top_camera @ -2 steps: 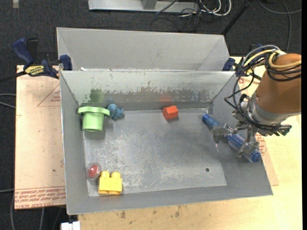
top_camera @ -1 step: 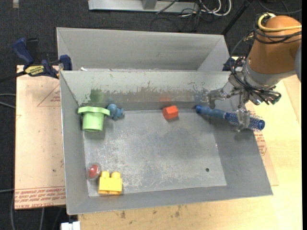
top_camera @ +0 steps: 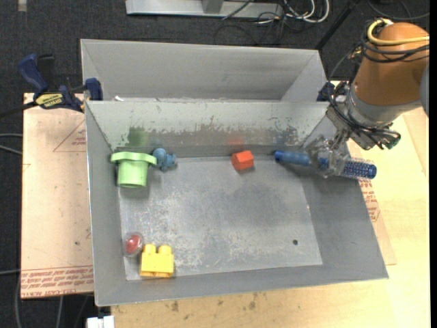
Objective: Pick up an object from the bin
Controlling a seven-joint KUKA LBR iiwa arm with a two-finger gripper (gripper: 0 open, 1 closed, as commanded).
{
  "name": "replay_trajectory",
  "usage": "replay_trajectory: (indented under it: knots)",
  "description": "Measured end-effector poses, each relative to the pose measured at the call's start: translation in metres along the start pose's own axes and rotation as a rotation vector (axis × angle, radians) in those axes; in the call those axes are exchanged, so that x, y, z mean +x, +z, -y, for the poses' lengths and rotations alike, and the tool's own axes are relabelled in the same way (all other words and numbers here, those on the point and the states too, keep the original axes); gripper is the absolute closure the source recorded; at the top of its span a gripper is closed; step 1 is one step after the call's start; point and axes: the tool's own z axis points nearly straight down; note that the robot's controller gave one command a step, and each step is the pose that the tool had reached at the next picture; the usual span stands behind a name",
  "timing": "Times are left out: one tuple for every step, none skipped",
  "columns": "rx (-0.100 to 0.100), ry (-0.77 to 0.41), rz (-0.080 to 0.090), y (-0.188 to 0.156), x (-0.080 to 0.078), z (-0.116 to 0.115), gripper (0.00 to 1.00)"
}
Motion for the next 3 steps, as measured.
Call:
replay_trajectory:
  knots:
    - [0.009,0.254,0.007,-0.128,-0.010,-0.018,1.00]
    - [0.004,0.256,0.002,-0.125,-0.009,-0.018,0.00]
    - [-0.006,0.244,-0.009,-0.055,0.033,-0.147,0.00]
